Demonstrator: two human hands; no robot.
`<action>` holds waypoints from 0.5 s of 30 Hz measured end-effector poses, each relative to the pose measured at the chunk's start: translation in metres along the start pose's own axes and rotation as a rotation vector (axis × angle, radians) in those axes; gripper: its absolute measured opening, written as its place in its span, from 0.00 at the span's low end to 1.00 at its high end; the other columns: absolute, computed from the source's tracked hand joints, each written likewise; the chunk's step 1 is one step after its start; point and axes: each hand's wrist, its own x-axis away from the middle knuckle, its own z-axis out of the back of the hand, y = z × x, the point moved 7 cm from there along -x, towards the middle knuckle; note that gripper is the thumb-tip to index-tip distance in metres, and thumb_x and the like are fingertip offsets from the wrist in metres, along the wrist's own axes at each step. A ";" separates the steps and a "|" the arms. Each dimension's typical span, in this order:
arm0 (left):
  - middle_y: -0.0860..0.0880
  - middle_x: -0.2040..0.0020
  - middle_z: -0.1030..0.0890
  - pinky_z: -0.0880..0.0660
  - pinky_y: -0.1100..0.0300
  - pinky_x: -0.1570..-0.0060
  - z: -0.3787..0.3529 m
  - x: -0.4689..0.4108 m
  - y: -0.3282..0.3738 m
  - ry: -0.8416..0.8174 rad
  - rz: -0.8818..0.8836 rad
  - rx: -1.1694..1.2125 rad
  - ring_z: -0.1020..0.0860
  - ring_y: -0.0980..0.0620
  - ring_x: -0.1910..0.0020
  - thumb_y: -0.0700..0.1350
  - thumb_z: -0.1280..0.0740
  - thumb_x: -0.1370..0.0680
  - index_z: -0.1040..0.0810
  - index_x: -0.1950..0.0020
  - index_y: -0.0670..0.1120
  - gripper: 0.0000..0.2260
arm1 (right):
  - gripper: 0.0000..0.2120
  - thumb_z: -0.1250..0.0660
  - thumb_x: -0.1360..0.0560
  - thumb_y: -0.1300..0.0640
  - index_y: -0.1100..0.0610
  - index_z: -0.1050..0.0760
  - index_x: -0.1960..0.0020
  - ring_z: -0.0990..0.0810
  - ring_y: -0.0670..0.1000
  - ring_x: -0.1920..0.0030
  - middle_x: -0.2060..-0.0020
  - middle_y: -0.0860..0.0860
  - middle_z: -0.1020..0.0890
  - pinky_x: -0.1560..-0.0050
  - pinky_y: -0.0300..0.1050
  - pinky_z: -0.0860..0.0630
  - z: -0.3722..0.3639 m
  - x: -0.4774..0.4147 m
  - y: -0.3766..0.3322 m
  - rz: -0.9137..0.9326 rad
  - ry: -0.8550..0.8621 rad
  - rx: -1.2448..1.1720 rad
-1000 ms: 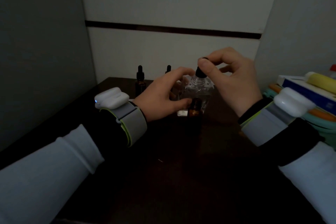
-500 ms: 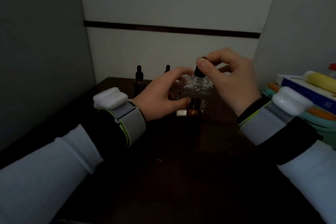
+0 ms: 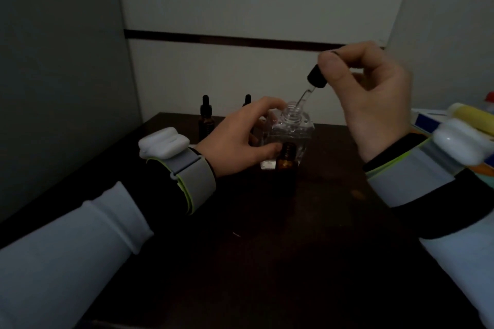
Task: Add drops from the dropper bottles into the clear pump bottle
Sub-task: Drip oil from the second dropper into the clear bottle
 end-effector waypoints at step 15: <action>0.52 0.41 0.26 0.25 0.59 0.51 0.000 0.000 0.000 0.008 -0.011 0.013 0.25 0.57 0.47 0.43 0.30 0.26 0.33 0.33 0.52 0.24 | 0.03 0.32 0.29 0.49 0.45 0.25 0.60 0.22 0.41 0.62 0.65 0.41 0.21 0.61 0.35 0.29 -0.014 0.006 0.008 -0.041 -0.151 0.013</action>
